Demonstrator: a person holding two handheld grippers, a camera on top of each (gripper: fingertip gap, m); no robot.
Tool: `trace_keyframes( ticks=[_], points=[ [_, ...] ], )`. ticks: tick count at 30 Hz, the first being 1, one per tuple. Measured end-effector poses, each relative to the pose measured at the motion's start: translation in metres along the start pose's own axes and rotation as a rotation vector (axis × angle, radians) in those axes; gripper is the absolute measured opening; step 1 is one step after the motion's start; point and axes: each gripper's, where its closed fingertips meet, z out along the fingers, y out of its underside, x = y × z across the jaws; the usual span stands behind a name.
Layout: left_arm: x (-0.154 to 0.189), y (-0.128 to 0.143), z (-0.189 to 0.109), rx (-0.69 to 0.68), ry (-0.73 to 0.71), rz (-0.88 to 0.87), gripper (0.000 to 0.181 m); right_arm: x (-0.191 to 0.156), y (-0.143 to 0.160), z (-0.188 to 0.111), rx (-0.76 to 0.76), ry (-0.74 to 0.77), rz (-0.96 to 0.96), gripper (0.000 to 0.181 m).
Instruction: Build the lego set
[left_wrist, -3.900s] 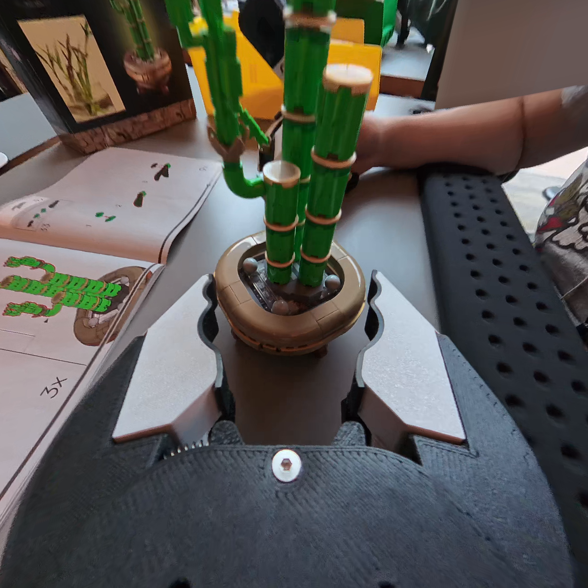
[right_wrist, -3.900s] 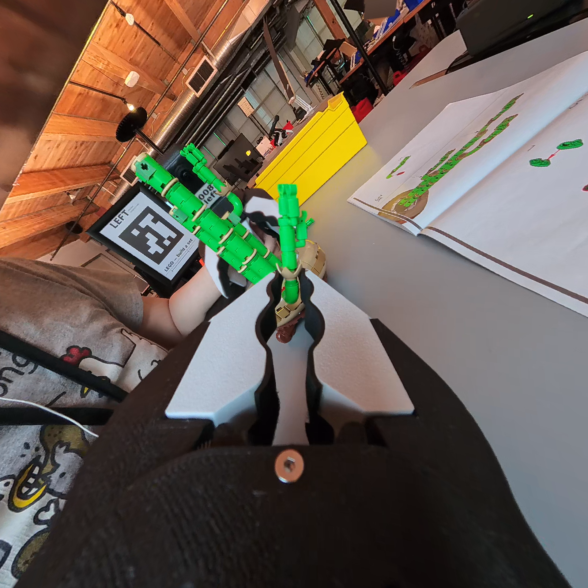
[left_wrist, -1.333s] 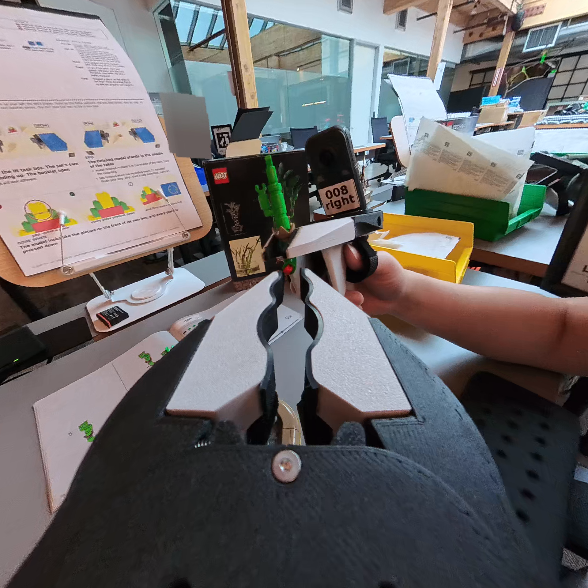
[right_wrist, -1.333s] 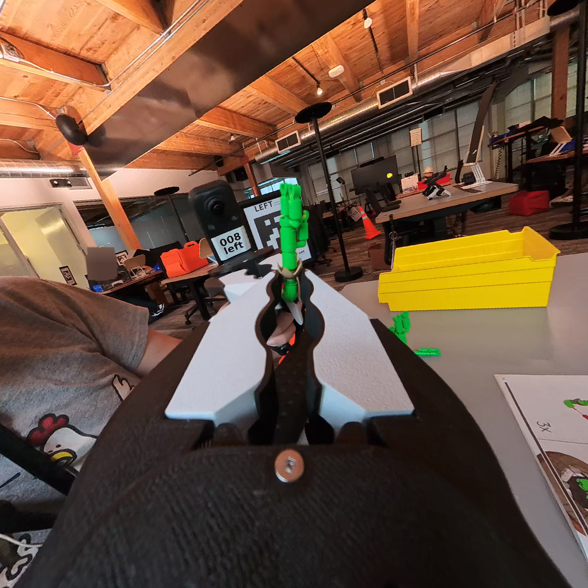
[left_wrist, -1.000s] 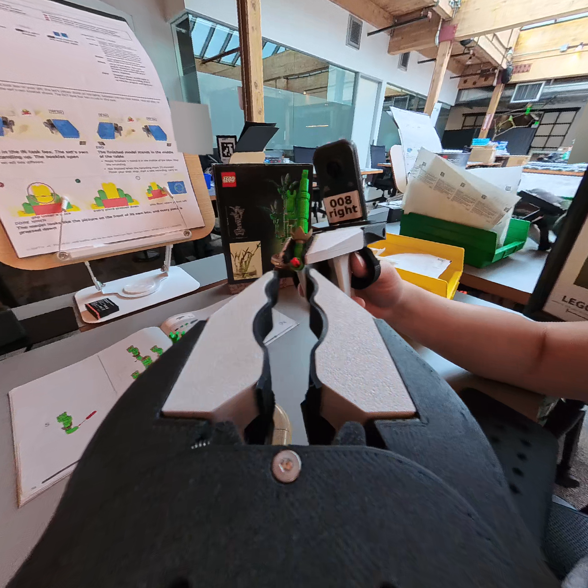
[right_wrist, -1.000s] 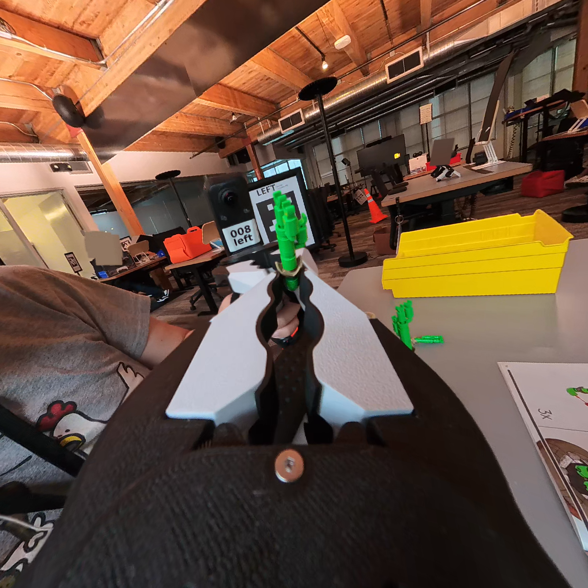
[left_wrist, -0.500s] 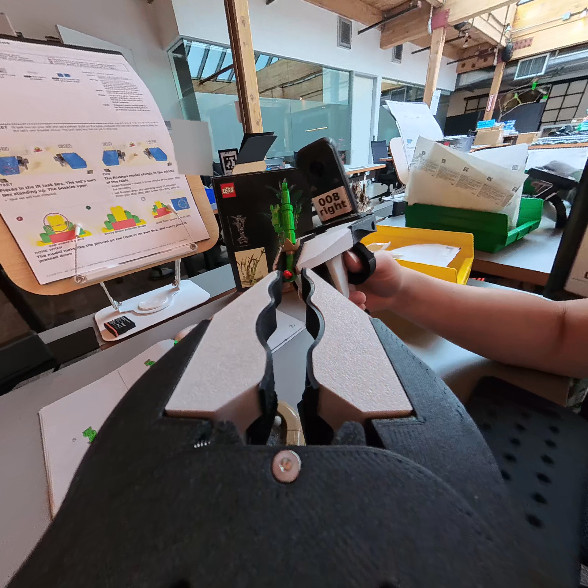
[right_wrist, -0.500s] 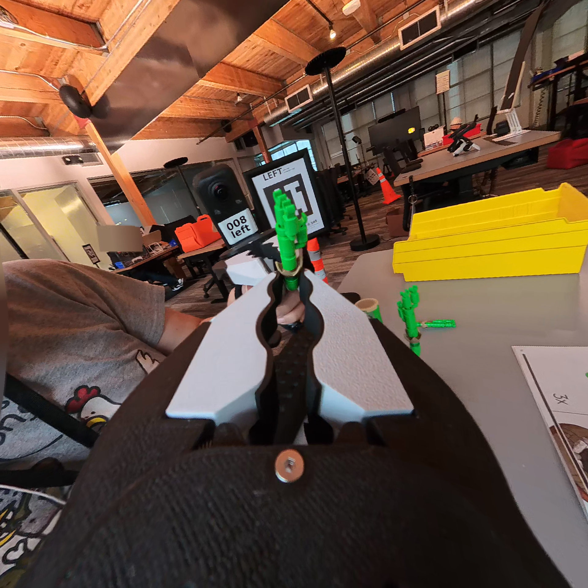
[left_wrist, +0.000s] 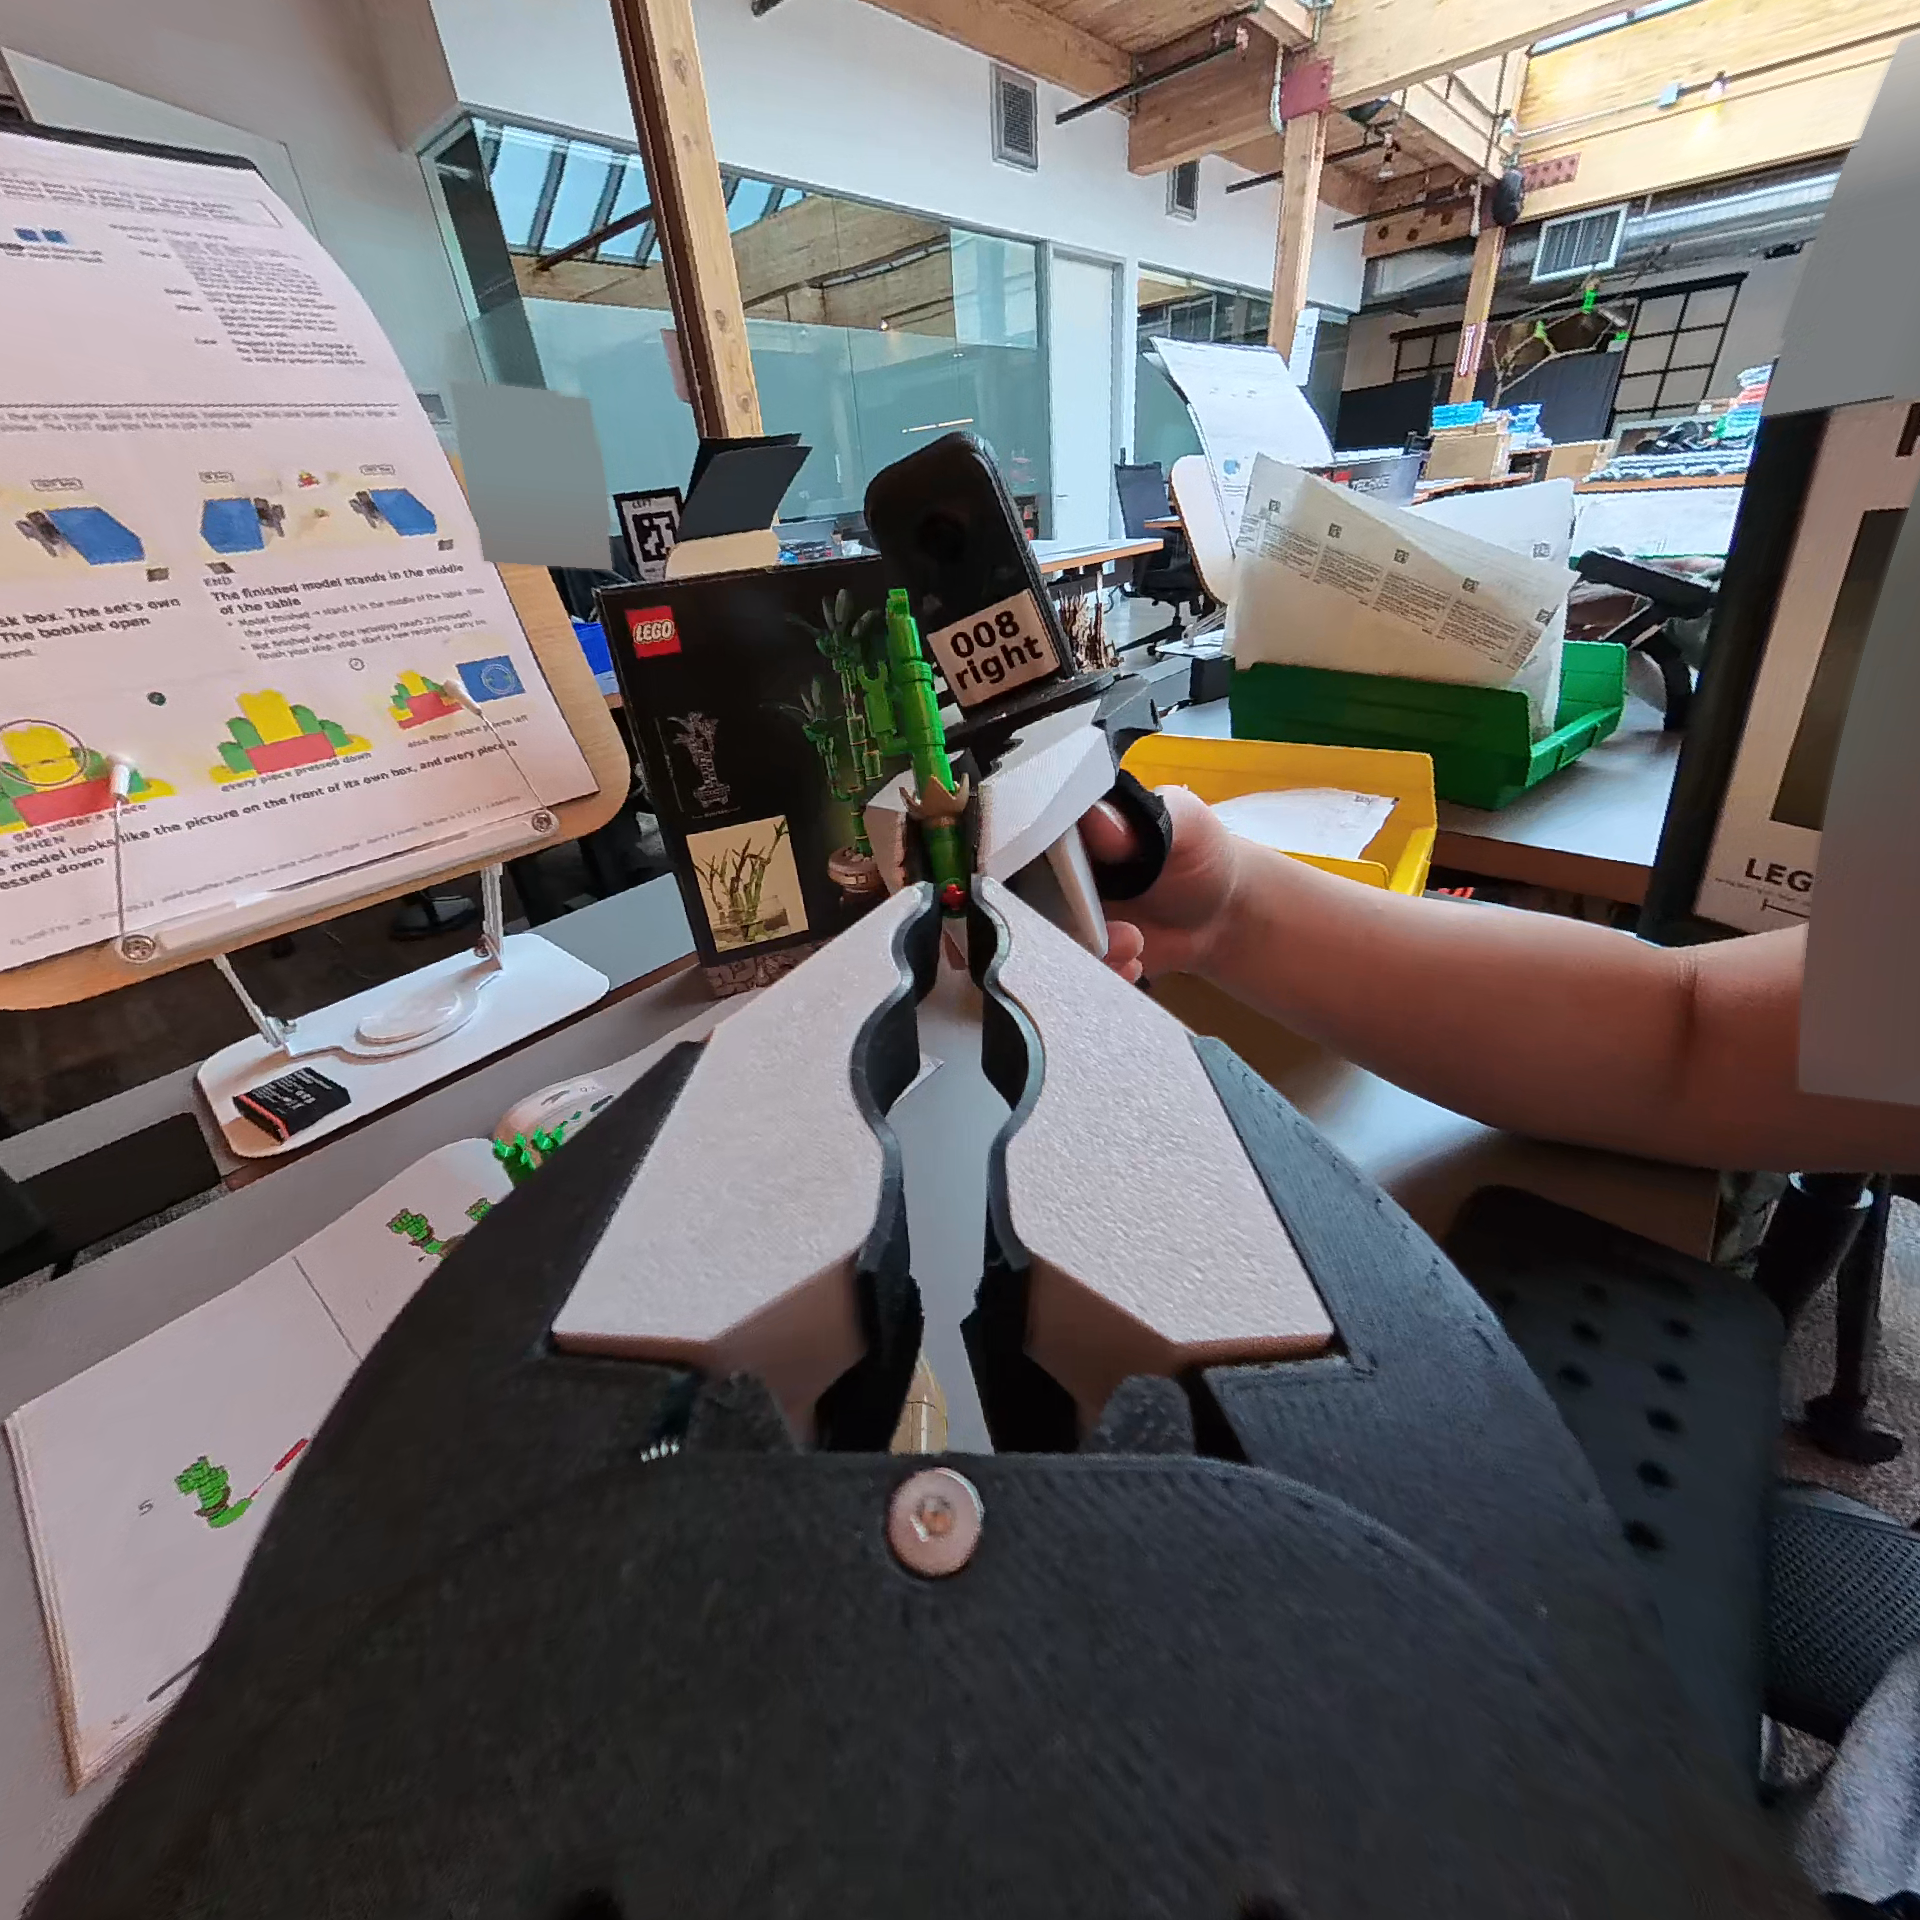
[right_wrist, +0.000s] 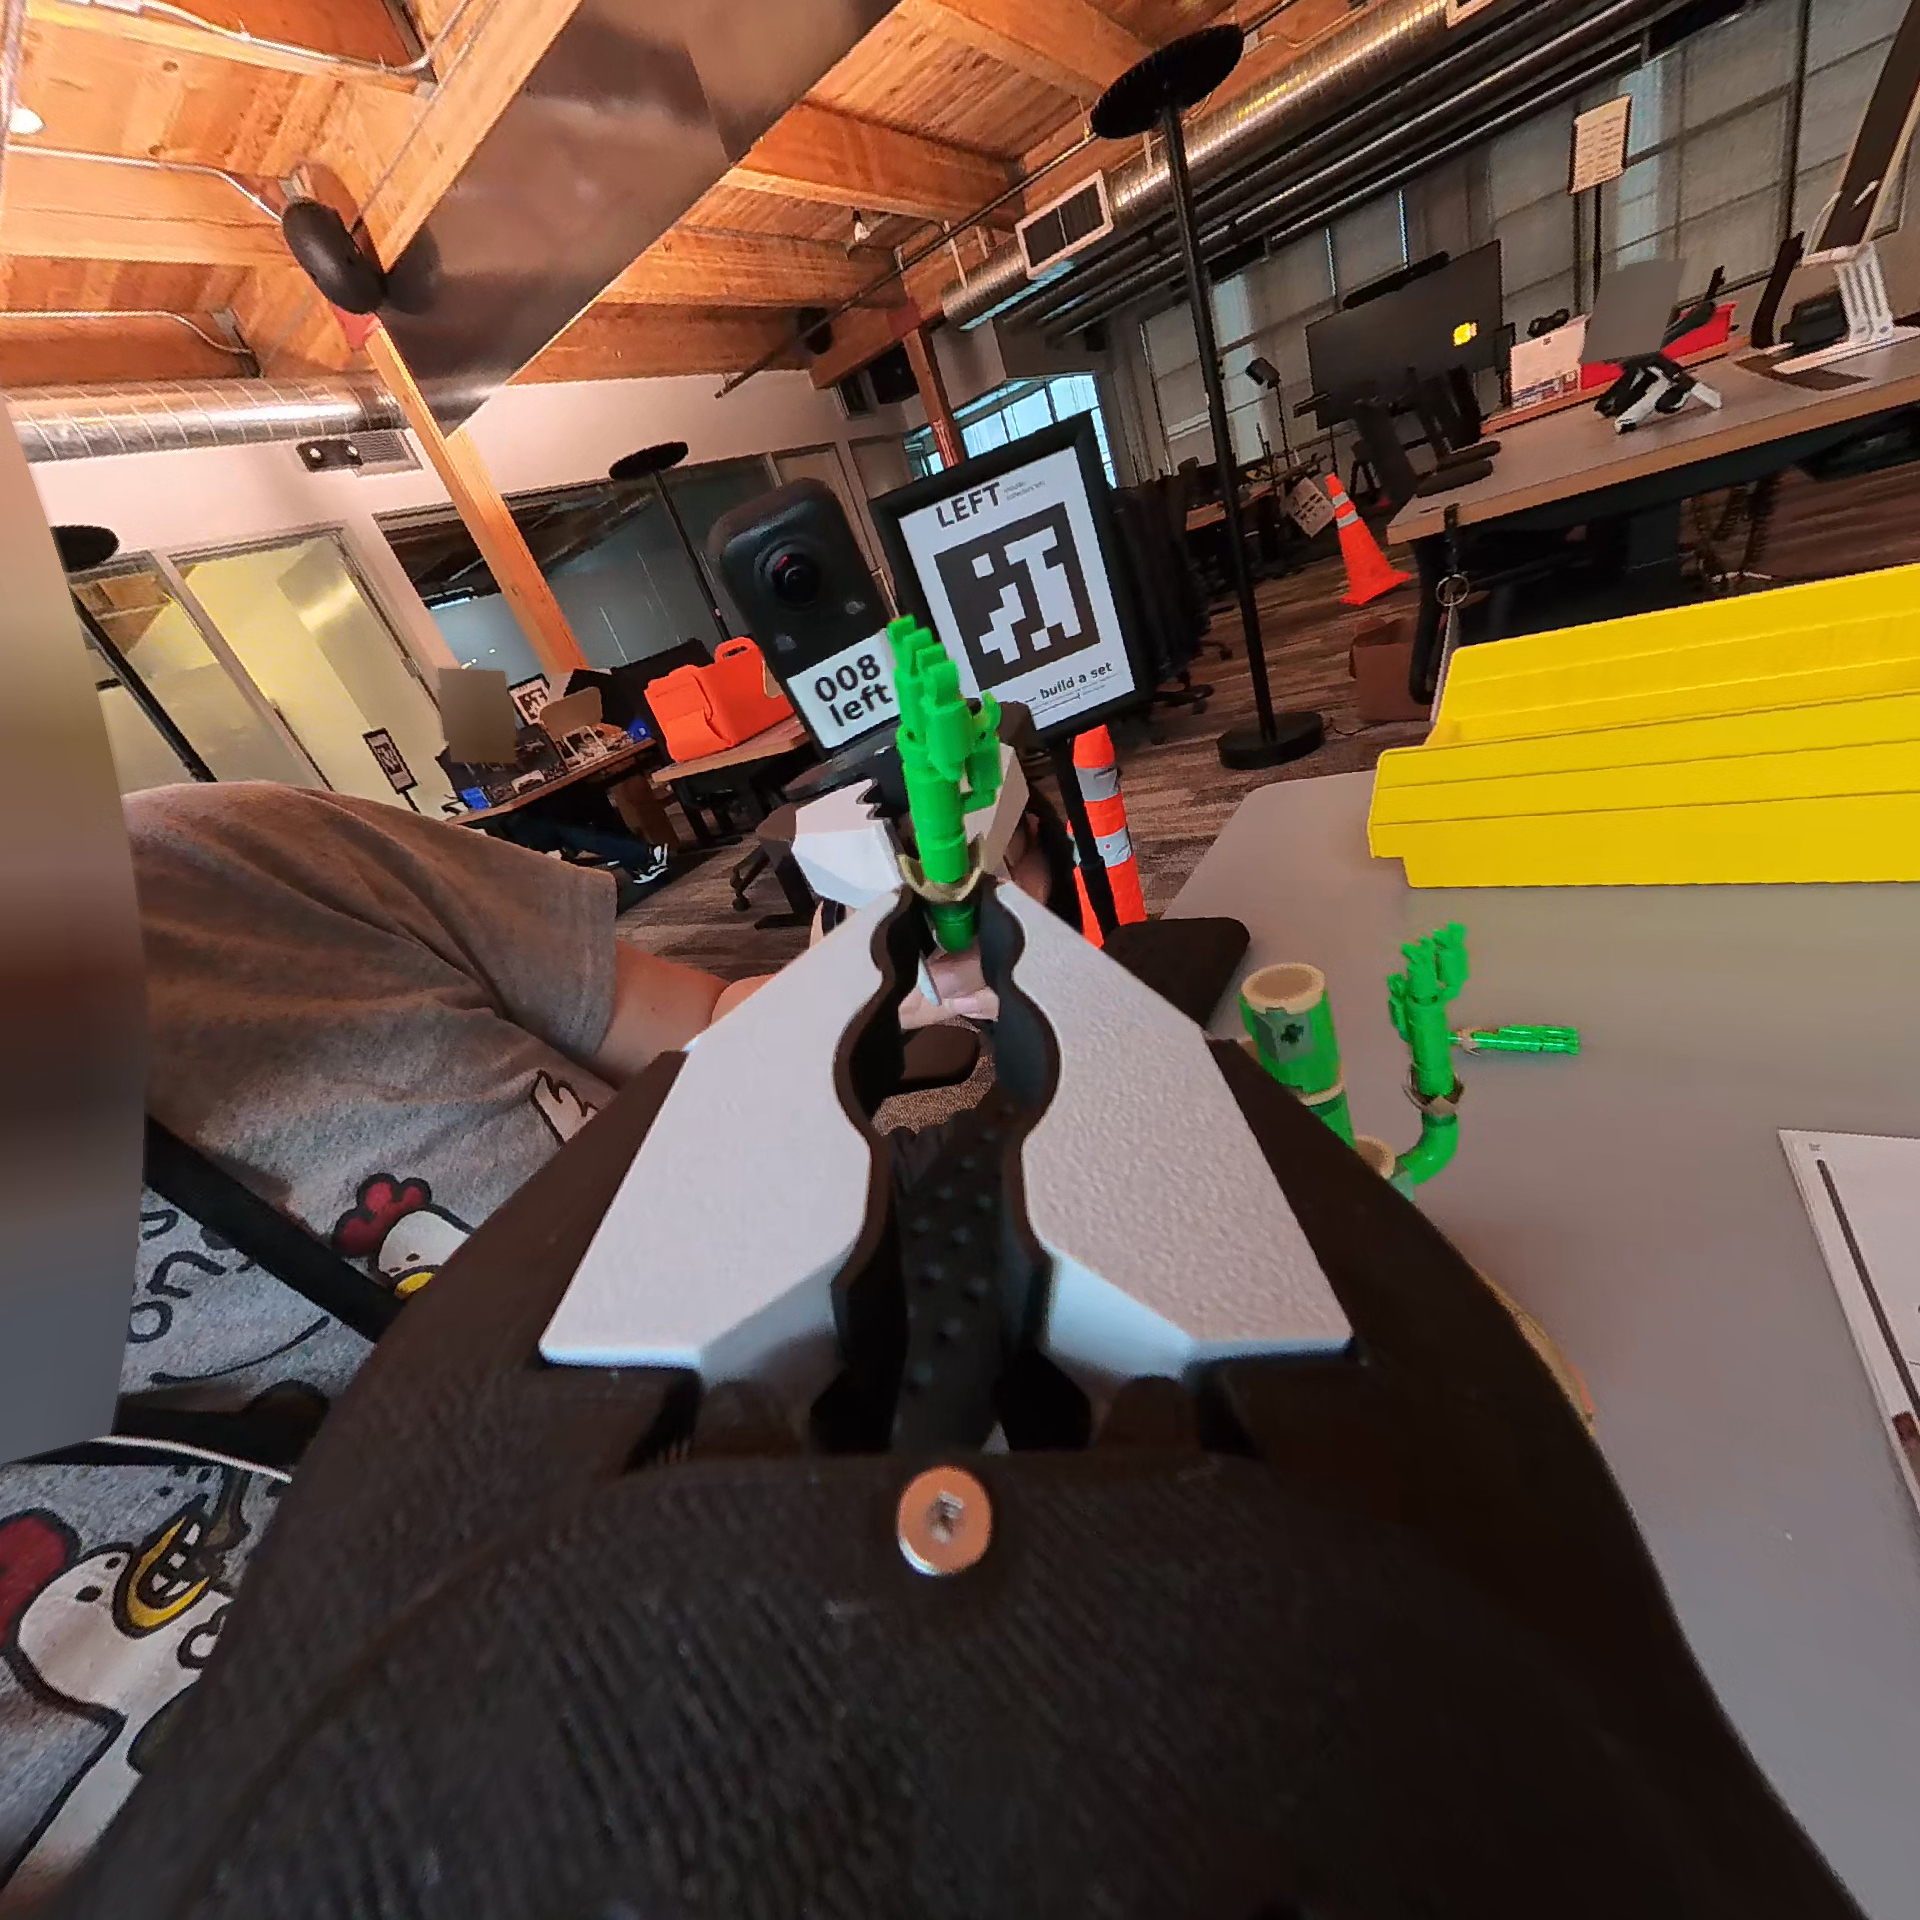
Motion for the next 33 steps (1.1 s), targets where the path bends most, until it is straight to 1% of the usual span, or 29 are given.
trace_keyframes(
  ticks=[3,6,10,13,15,18,20,23,25,28,30,32,33],
  points=[
    [-0.001,-0.002,0.000,0.006,-0.018,0.001,0.003,0.001,-0.004,0.000,0.023,0.014,-0.008,0.015],
    [-0.006,-0.010,-0.003,0.063,-0.041,-0.040,0.002,0.005,-0.007,-0.002,0.047,0.033,-0.012,0.020],
    [-0.011,-0.014,-0.005,0.121,-0.035,-0.120,0.002,0.008,-0.014,-0.006,0.104,0.029,0.012,0.020],
    [-0.013,-0.014,-0.005,0.139,-0.054,-0.112,0.002,0.007,-0.015,-0.003,0.132,0.007,0.044,0.019],
    [-0.013,-0.013,-0.003,0.139,-0.059,-0.101,0.002,0.007,-0.010,-0.001,0.113,0.002,0.033,0.007],
    [-0.012,-0.013,-0.003,0.141,-0.059,-0.085,0.002,0.005,-0.010,-0.001,0.117,0.002,-0.003,0.007],
    [-0.012,-0.013,-0.004,0.143,-0.069,-0.070,0.002,0.003,-0.011,0.000,0.122,-0.023,0.032,0.014],
    [-0.012,-0.011,-0.005,0.141,-0.073,-0.063,0.002,0.006,-0.010,0.002,0.125,-0.025,0.076,0.012],
    [-0.012,-0.009,-0.004,0.135,-0.071,-0.058,0.002,0.007,-0.009,0.002,0.125,-0.023,0.083,0.007],
    [-0.011,-0.007,-0.004,0.135,-0.069,-0.060,0.002,0.007,-0.007,0.001,0.105,-0.029,0.108,0.006],
    [-0.010,-0.005,-0.003,0.126,-0.059,-0.055,0.002,0.008,-0.005,0.000,0.082,-0.017,0.085,0.006],
    [-0.013,-0.001,-0.003,0.100,-0.068,-0.040,0.003,0.012,-0.005,-0.002,0.064,0.026,0.043,0.007],
    [-0.017,0.001,-0.004,0.088,-0.092,-0.025,0.016,0.014,-0.007,-0.006,0.068,0.041,0.032,0.007]
  ],
)
